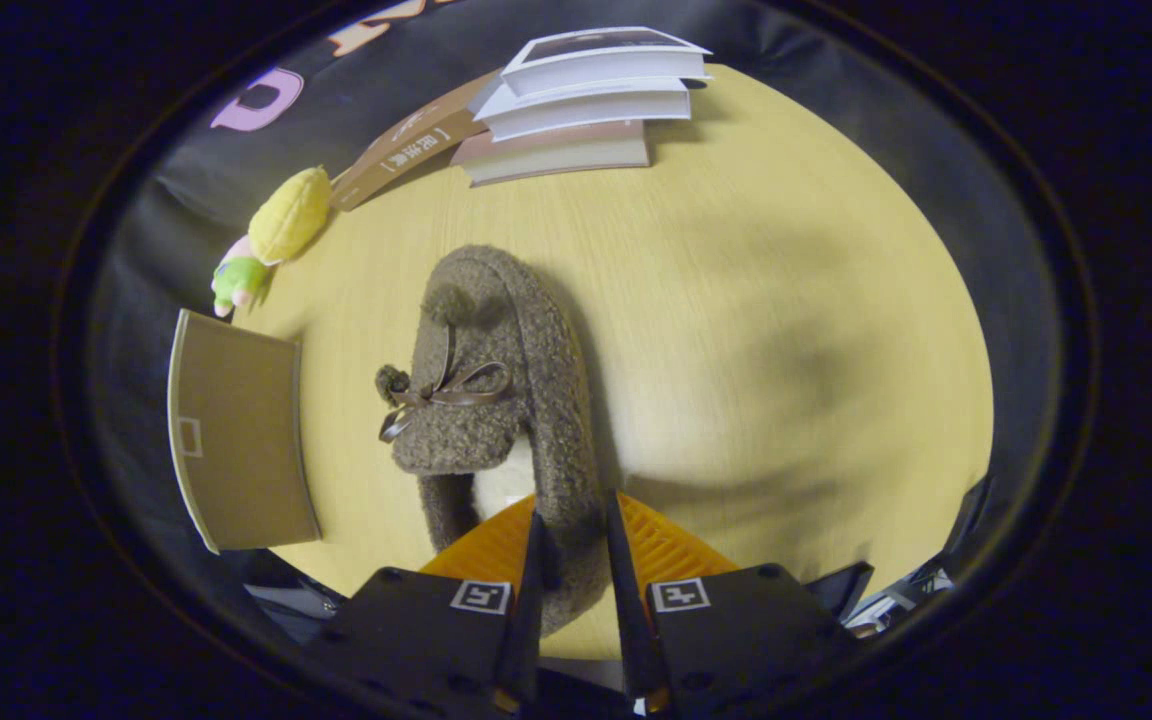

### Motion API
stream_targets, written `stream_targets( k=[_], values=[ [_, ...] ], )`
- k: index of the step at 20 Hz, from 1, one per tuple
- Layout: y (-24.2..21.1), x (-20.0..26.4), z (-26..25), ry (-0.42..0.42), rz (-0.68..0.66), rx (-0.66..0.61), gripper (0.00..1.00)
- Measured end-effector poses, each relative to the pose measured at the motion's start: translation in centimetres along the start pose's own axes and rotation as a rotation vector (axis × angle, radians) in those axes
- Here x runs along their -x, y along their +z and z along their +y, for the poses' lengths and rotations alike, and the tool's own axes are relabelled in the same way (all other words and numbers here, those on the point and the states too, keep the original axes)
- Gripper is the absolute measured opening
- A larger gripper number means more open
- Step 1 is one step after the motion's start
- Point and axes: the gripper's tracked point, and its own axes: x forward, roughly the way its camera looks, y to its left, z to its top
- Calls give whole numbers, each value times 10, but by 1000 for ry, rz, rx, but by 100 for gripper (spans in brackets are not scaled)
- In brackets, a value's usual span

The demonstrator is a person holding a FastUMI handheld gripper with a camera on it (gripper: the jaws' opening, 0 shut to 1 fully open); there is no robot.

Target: Open the storage box then place both shoes into the box .Put the left shoe in first, then the right shoe, with the right side of both shoes facing outward in a uniform manner.

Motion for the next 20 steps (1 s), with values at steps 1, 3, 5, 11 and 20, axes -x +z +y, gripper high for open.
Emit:
stream_targets(
  k=[1, 3, 5, 11, 20],
  values=[
    [1, -1, 1, 1, 1, 1, 30],
    [1, -1, -3, -9, 6, -2, 16],
    [-1, 0, -8, -6, 19, -38, 4],
    [-9, 3, 10, 146, 18, -194, 4],
    [-14, 50, 43, 307, -7, -273, 3]
  ],
)
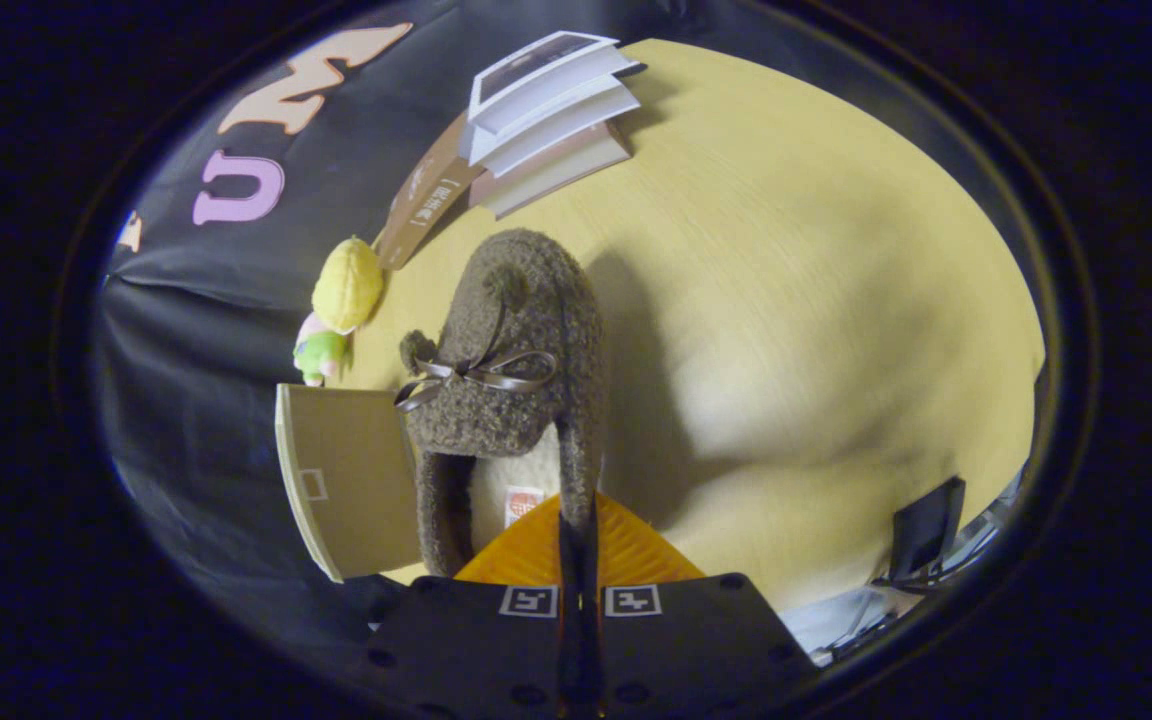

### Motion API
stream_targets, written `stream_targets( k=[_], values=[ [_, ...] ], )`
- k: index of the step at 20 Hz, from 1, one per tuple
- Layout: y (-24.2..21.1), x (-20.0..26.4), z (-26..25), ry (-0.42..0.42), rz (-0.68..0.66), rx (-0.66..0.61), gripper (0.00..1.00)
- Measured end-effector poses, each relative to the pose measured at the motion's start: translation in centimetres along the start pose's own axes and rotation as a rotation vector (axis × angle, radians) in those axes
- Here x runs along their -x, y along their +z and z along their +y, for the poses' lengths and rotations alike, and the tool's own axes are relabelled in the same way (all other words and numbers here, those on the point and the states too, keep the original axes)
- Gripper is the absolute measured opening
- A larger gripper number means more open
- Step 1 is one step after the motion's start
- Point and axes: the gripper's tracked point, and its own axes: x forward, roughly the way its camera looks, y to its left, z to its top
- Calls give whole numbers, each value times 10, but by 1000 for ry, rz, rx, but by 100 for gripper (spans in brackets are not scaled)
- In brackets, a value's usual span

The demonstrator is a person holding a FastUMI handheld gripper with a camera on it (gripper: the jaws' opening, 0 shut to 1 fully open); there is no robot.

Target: Open the storage box then place both shoes into the box .Put the left shoe in first, then the right shoe, with the right side of both shoes facing outward in a uniform manner.

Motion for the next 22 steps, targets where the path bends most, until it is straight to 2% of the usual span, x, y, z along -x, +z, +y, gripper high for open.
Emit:
stream_targets(
  k=[6, 14, 18, 22],
  values=[
    [-15, 32, 79, 89, -48, 87, 3],
    [-54, 49, 236, 250, -67, 204, 3],
    [-84, 33, 295, 275, -46, 243, 3],
    [-113, -4, 334, 257, -3, 275, 3]
  ],
)
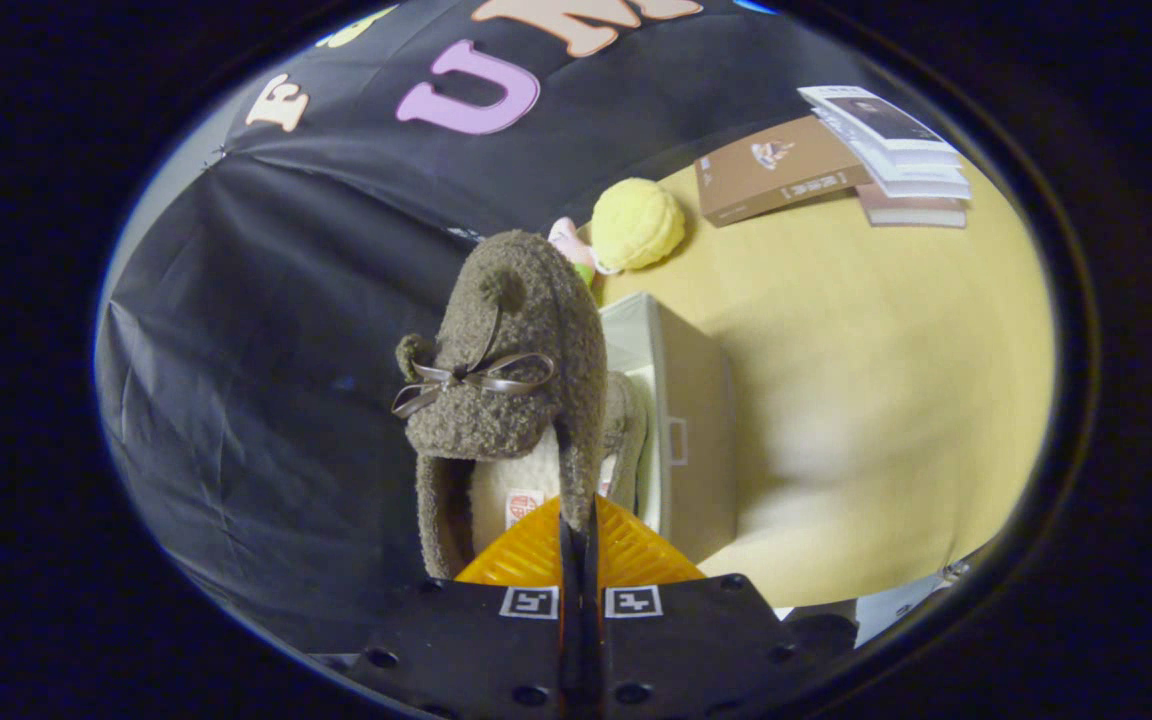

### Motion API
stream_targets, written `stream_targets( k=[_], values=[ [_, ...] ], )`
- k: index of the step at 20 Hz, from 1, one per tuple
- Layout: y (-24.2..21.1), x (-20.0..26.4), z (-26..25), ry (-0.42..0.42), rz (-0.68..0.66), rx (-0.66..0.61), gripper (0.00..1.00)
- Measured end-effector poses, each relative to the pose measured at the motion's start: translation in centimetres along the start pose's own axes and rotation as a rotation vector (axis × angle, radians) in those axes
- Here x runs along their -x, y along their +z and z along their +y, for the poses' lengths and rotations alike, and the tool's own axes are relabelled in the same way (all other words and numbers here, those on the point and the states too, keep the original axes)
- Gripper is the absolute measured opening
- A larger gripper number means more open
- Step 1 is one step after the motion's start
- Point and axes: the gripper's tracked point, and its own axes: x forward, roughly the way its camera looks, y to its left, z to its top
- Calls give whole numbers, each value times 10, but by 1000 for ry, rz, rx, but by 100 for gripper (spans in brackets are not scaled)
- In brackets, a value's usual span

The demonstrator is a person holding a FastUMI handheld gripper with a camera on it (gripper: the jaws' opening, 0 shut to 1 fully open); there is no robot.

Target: Open the storage box then place both shoes into the box .Put the left shoe in first, then the right shoe, with the right side of both shoes facing outward in a uniform manner.

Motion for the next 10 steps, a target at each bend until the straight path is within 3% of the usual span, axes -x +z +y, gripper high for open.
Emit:
stream_targets(
  k=[10],
  values=[
    [-23, -76, -41, -370, 22, 34, 4]
  ],
)
